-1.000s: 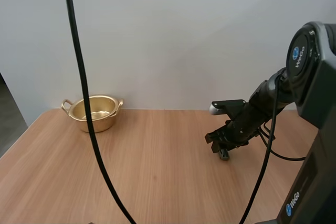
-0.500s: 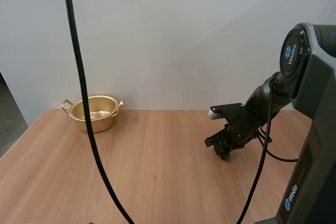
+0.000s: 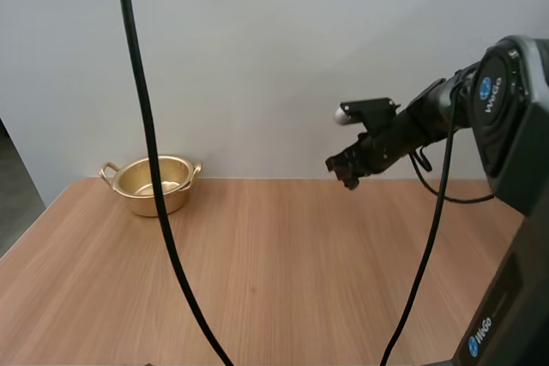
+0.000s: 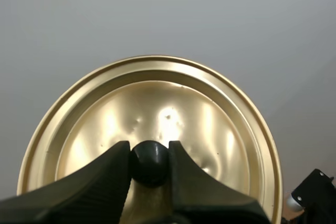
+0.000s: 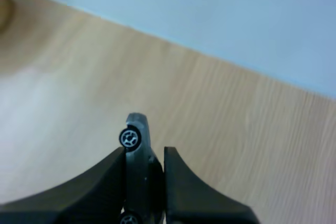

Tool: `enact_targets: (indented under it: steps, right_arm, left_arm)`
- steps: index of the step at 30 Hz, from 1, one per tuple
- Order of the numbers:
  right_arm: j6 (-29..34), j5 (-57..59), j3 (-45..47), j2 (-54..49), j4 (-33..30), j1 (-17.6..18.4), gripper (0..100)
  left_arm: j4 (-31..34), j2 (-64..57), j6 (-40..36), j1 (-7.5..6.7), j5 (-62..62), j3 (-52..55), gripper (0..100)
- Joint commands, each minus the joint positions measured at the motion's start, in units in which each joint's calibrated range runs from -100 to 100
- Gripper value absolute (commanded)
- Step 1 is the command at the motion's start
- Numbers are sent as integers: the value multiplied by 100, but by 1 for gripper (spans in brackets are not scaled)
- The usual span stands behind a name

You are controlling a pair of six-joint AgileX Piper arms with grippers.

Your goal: Open the pot, put the car inside, and close it

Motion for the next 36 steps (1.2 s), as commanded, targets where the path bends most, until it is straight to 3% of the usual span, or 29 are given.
enact_targets:
  steps: [1,6,16,26,36]
  right_arm:
    - [-115,1594,-751,2,1095,140,0]
    - [-115,1548,-1607,2,1279,795,0]
    - [-61,-67,-2721,897,1206,2326,0]
    - [-61,-485,-3903,2479,1019,2997,0]
    - [-43,-1820,-4713,3630,465,3091,0]
  left_arm:
    - [-5,4,-6,2,0,-7,0]
    - [-103,-65,-6,2,0,-7,0]
    - [-181,-544,39,32,-416,-7,0]
    - [88,-745,-81,32,-825,-7,0]
    - [256,-745,-81,32,-709,-7,0]
